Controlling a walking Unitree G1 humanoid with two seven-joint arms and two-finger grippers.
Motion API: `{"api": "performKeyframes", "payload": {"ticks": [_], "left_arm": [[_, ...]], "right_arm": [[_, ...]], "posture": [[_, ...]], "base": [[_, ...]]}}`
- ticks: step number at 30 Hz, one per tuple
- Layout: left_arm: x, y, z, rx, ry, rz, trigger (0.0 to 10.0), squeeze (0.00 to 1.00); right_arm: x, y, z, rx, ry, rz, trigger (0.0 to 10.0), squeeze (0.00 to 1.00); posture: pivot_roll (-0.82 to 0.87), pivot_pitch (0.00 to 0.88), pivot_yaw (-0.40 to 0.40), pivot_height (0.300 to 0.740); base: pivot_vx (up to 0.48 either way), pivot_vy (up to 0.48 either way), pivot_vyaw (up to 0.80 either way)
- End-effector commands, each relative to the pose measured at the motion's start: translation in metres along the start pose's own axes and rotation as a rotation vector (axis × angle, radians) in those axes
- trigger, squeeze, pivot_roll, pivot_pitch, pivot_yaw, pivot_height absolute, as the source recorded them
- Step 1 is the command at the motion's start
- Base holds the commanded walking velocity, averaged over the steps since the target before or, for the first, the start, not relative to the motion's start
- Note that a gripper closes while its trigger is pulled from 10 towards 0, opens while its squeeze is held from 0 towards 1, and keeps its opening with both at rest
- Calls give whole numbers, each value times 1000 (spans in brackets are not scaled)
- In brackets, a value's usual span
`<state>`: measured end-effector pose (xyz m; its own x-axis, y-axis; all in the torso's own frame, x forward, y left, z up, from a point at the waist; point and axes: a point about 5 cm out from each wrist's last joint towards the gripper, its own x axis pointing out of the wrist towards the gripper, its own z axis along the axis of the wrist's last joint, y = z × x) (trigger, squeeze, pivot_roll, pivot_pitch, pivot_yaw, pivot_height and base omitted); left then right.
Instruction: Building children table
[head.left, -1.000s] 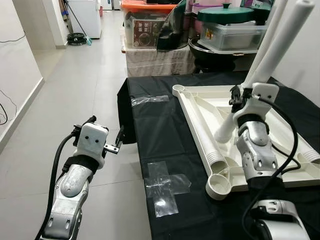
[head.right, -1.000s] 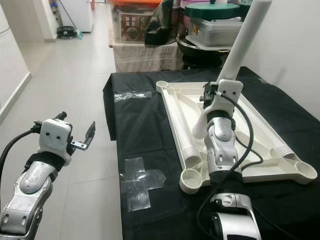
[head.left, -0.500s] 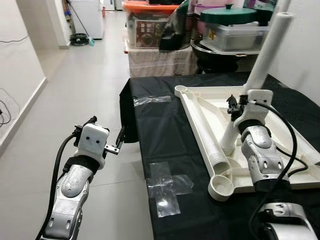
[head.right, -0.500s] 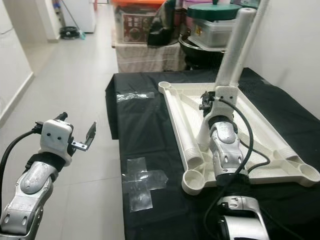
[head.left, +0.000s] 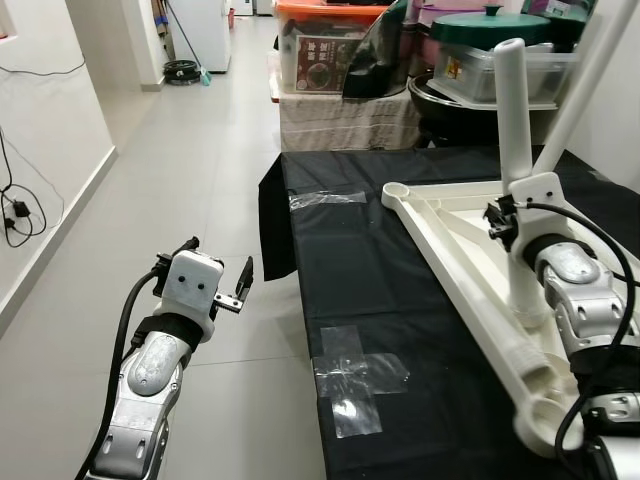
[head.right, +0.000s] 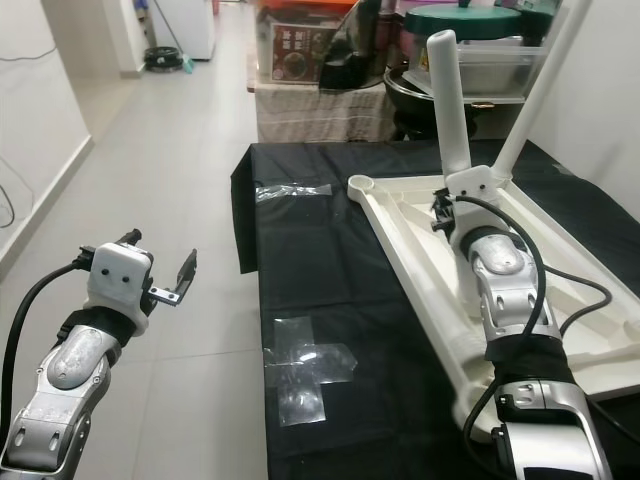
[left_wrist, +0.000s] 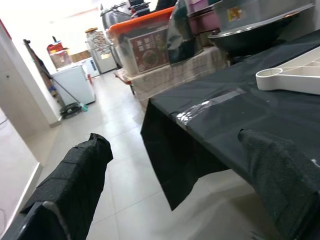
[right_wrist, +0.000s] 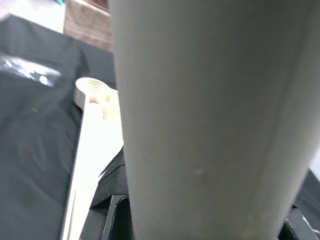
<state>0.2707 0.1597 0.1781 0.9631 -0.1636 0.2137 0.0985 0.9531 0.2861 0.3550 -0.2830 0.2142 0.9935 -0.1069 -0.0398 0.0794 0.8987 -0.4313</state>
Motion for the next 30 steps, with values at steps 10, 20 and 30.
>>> {"api": "performKeyframes", "payload": {"ticks": [10,20,30], "left_arm": [[-2,-5,-6,7,23,-32,10000,0],[-4,-4,-8,16,33,-42,10000,0],[0,-2,-3,21,11,-42,10000,0]], "right_arm": [[-15,-60,-34,-297,179,-117,10000,0],[-27,-104,-40,-433,222,-309,10000,0],[-7,-71,36,-159,-257,-307,10000,0]], "posture": [[4,0,-34,740],[14,0,-30,740],[32,0,-26,740]], "base": [[0,0,0],[0,0,0],[0,0,0]]}}
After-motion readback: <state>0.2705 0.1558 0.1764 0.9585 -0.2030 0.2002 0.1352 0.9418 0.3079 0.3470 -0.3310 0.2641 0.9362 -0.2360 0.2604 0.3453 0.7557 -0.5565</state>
